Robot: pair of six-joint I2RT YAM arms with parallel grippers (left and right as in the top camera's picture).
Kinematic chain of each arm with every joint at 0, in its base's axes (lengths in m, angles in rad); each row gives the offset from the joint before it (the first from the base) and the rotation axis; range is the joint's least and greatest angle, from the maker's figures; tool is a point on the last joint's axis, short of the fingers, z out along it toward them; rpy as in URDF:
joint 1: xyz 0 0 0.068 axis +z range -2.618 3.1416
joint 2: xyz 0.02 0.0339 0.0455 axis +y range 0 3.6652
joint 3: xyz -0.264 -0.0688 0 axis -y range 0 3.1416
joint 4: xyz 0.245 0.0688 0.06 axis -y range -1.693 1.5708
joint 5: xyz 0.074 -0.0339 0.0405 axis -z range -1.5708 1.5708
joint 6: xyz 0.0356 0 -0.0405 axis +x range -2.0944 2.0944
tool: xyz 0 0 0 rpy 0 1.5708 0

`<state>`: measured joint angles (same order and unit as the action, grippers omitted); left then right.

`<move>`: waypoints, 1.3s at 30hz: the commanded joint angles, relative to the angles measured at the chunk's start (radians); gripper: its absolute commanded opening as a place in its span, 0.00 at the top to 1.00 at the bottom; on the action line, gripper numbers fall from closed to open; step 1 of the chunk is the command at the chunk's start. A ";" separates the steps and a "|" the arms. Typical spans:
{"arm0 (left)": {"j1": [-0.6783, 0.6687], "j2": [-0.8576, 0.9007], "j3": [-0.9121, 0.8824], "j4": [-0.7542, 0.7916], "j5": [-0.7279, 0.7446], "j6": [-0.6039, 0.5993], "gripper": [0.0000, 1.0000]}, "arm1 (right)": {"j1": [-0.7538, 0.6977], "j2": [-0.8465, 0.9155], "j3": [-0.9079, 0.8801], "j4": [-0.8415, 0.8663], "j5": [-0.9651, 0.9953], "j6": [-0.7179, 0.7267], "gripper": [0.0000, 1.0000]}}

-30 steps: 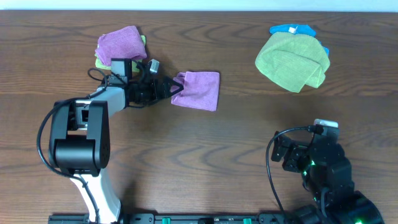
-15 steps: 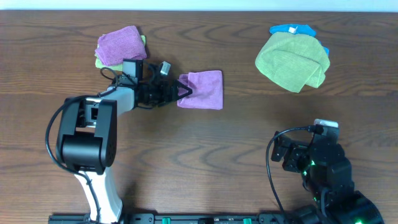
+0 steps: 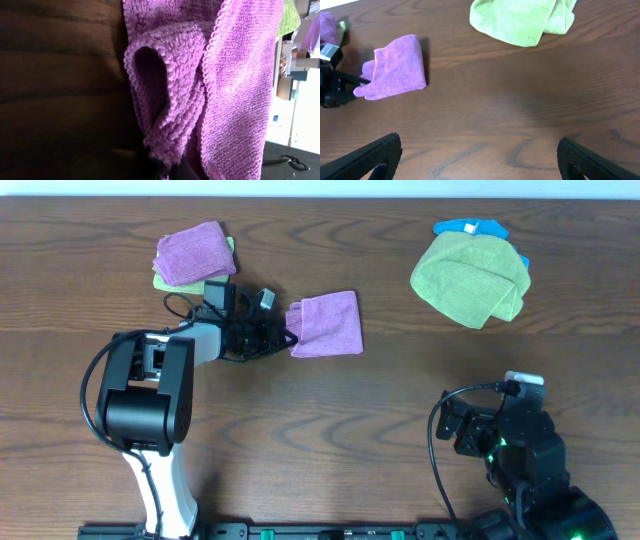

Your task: Fold the cloth

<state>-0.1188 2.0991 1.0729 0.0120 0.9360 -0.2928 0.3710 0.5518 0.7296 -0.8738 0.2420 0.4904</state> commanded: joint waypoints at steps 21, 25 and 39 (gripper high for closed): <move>0.002 0.027 0.056 0.142 0.107 -0.097 0.89 | 0.008 0.000 -0.004 -0.002 0.004 0.014 0.01; 0.002 0.027 0.056 0.126 0.076 -0.097 0.75 | 0.008 0.000 -0.004 -0.002 0.004 0.014 0.01; -0.002 0.027 0.056 0.038 -0.019 -0.027 0.24 | 0.008 0.000 -0.004 -0.002 0.004 0.014 0.01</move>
<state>-0.1200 2.1063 1.1332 0.0692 1.0027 -0.3614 0.3710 0.5518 0.7296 -0.8738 0.2417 0.4904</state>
